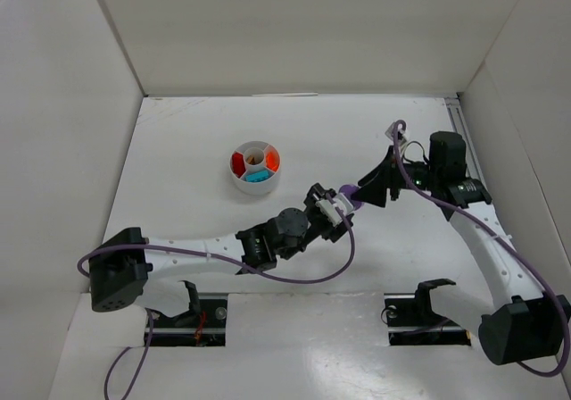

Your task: Sort the legos into containers by color

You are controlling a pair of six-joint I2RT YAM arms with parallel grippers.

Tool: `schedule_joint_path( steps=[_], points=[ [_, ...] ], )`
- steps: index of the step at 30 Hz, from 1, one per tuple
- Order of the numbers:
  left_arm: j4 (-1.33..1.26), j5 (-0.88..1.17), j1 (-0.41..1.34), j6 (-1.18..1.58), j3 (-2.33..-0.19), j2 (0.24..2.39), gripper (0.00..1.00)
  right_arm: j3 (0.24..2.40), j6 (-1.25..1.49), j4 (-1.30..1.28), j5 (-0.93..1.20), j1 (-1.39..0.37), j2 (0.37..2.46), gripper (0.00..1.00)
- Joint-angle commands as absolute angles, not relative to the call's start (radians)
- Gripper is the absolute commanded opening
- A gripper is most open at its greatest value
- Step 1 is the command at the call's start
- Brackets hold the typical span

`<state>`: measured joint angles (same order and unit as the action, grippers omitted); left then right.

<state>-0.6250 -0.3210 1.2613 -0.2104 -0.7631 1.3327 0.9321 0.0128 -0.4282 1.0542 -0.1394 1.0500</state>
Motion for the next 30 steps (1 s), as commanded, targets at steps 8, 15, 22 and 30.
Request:
schedule_joint_path(
  steps=[8,15,22,30],
  points=[
    [-0.707,-0.33,1.273,-0.238,-0.781,1.331,0.35,0.93,0.075,-0.244,1.074,-0.169,1.063,0.38],
    [-0.718,-0.391,1.273,-0.193,-0.746,1.321,0.35,0.969,0.019,-0.265,1.095,-0.143,1.054,0.08],
    [-0.729,-0.443,1.273,-0.097,-0.681,1.279,0.35,1.0,-0.052,-0.287,1.132,-0.052,1.054,0.06],
    [-0.531,-0.468,1.165,0.191,-0.699,1.186,0.38,1.094,-0.233,-0.437,1.128,0.009,1.081,0.06]
  ],
)
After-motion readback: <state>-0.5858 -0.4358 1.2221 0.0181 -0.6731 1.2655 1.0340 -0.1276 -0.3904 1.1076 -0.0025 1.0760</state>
